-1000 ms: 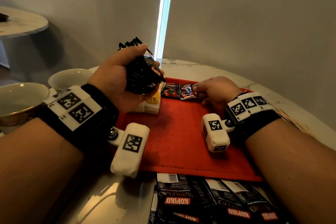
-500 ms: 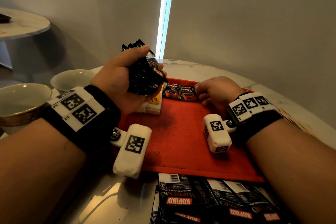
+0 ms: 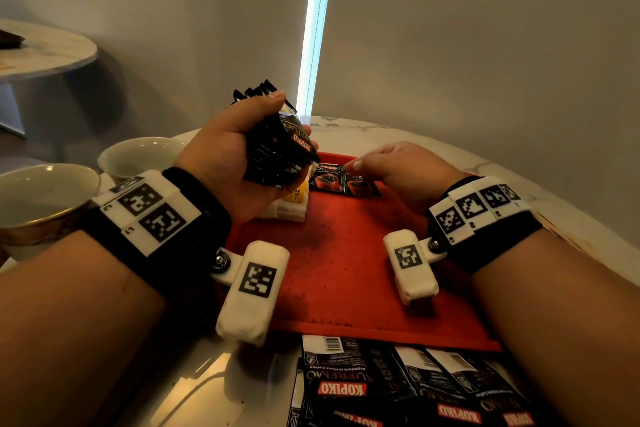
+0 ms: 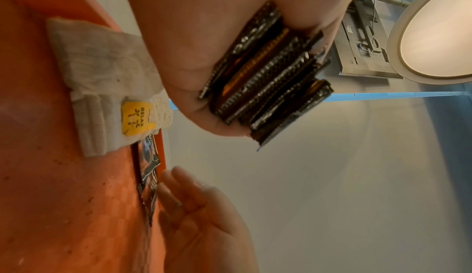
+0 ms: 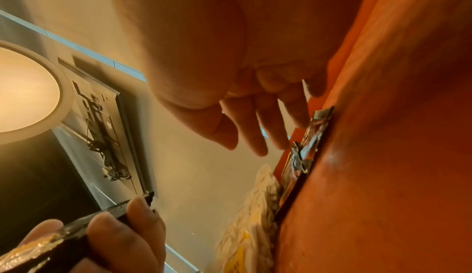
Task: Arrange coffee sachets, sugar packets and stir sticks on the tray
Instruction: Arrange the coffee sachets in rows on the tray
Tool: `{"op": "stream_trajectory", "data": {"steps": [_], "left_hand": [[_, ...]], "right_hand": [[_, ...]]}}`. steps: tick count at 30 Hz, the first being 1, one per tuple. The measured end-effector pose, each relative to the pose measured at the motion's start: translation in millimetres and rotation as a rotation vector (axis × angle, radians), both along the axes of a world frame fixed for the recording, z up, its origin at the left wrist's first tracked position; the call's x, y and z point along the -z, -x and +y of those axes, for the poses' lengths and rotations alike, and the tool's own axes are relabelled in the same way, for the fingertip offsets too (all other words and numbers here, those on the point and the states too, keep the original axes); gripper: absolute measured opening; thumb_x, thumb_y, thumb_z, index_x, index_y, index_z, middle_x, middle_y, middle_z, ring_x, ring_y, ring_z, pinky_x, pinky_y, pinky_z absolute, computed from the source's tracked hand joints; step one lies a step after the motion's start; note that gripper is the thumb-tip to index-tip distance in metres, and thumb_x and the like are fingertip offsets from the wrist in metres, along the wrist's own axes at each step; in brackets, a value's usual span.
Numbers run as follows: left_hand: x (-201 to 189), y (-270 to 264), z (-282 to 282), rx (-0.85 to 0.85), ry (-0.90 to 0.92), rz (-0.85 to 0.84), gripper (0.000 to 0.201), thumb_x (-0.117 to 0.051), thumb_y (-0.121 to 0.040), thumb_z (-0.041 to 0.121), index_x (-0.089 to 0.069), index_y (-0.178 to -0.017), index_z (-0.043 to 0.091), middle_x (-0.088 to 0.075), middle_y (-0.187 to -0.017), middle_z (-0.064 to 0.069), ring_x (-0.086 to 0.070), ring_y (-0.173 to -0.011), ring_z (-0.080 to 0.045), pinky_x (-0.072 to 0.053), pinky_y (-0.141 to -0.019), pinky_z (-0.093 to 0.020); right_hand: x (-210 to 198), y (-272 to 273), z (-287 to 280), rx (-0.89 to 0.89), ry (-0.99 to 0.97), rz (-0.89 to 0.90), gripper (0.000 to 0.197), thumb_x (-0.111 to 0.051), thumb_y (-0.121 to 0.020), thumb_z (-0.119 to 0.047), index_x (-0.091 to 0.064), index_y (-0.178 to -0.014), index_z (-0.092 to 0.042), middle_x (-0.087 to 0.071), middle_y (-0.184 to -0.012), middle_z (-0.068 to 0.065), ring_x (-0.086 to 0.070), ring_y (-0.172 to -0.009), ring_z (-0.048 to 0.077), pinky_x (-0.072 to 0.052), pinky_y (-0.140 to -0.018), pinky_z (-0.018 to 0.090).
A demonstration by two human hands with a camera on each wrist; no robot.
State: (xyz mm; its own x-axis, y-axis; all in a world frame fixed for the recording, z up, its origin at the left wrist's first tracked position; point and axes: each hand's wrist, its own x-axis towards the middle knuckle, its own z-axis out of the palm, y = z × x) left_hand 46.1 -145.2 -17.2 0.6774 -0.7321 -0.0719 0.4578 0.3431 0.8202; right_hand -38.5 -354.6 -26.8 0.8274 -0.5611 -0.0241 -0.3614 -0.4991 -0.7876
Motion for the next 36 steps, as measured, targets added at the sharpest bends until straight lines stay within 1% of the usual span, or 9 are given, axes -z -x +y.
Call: {"op": "stream_trajectory", "data": {"steps": [10,13,15,17,20,24,29,34,36], "left_hand": [[-0.4,1.2,-0.4,0.017,0.002,0.009,0.064,-0.062,-0.086,0.041,-0.057,-0.137,0.003,-0.069,-0.105,-0.010,-0.071,-0.086,-0.021,-0.058,-0.064,-0.029],[-0.2,1.4,-0.8,0.018,0.006,0.013,0.065,-0.063,-0.084,0.040,-0.057,-0.137,0.004,-0.068,-0.108,-0.010,-0.071,-0.085,-0.021,-0.058,-0.063,-0.029],[-0.2,1.1,-0.9,0.019,0.015,0.009,0.068,-0.064,-0.082,0.040,-0.055,-0.139,0.003,-0.066,-0.107,-0.010,-0.071,-0.084,-0.021,-0.058,-0.062,-0.029],[0.0,0.5,-0.9,0.023,0.015,0.007,0.071,-0.065,-0.080,0.040,-0.055,-0.140,0.003,-0.067,-0.107,-0.011,-0.071,-0.084,-0.021,-0.058,-0.063,-0.029],[0.6,0.8,-0.9,0.030,0.009,0.011,0.069,-0.065,-0.082,0.040,-0.055,-0.139,0.003,-0.067,-0.108,-0.010,-0.071,-0.086,-0.021,-0.058,-0.063,-0.029],[0.4,1.6,-1.4,0.031,0.004,0.019,0.064,-0.062,-0.088,0.040,-0.055,-0.140,0.002,-0.067,-0.107,-0.010,-0.070,-0.088,-0.021,-0.058,-0.061,-0.029],[0.4,1.3,-1.1,0.030,0.001,0.027,0.063,-0.062,-0.088,0.040,-0.055,-0.139,0.002,-0.067,-0.107,-0.010,-0.070,-0.088,-0.021,-0.057,-0.060,-0.030],[0.5,0.2,-0.9,0.021,0.001,0.026,0.065,-0.063,-0.086,0.040,-0.056,-0.138,0.003,-0.068,-0.108,-0.010,-0.070,-0.089,-0.021,-0.057,-0.061,-0.030],[0.4,0.0,-0.9,0.017,0.000,0.025,0.065,-0.063,-0.086,0.041,-0.056,-0.138,0.002,-0.068,-0.108,-0.010,-0.070,-0.090,-0.021,-0.058,-0.061,-0.030]], "right_hand": [[3.2,-3.5,5.8,-0.057,-0.080,0.014,0.047,-0.072,-0.069,-0.031,-0.073,-0.101,0.002,-0.069,-0.111,0.026,-0.068,-0.102,0.040,-0.050,-0.100,0.060],[-0.4,-2.5,8.4,-0.002,-0.115,-0.067,0.044,-0.071,-0.072,-0.024,-0.071,-0.106,0.004,-0.067,-0.115,0.026,-0.069,-0.085,0.028,-0.061,-0.081,0.041],[-1.1,-2.2,7.0,0.010,-0.133,-0.096,0.035,-0.067,-0.085,-0.014,-0.069,-0.113,0.006,-0.067,-0.116,0.025,-0.065,-0.068,0.012,-0.054,-0.055,0.021],[-1.2,-2.3,6.1,-0.002,-0.113,-0.082,0.031,-0.065,-0.087,-0.010,-0.069,-0.113,0.007,-0.066,-0.116,0.024,-0.062,-0.061,0.006,-0.048,-0.049,0.016],[-1.9,-1.6,8.2,-0.050,-0.086,-0.032,0.031,-0.065,-0.088,-0.013,-0.069,-0.112,0.005,-0.065,-0.118,0.028,-0.064,-0.068,0.011,-0.053,-0.058,0.022],[-2.8,-0.8,11.0,-0.070,0.069,0.096,0.025,-0.063,-0.089,-0.030,-0.080,-0.101,-0.015,-0.070,-0.110,0.014,-0.063,-0.099,0.026,-0.047,-0.096,0.049],[1.2,-1.6,10.7,-0.067,0.031,0.050,0.019,-0.064,-0.092,-0.025,-0.079,-0.093,-0.013,-0.076,-0.090,-0.002,-0.064,-0.098,0.022,-0.049,-0.088,0.039],[0.5,-2.5,9.8,-0.012,-0.162,-0.081,0.027,-0.055,-0.093,-0.014,-0.070,-0.108,0.002,-0.065,-0.117,0.029,-0.065,-0.079,0.016,-0.055,-0.071,0.029],[2.6,-5.9,7.6,0.031,-0.179,-0.052,0.030,-0.050,-0.090,-0.015,-0.079,-0.091,-0.008,-0.070,-0.111,0.021,-0.067,-0.093,0.021,-0.056,-0.088,0.038]]}}
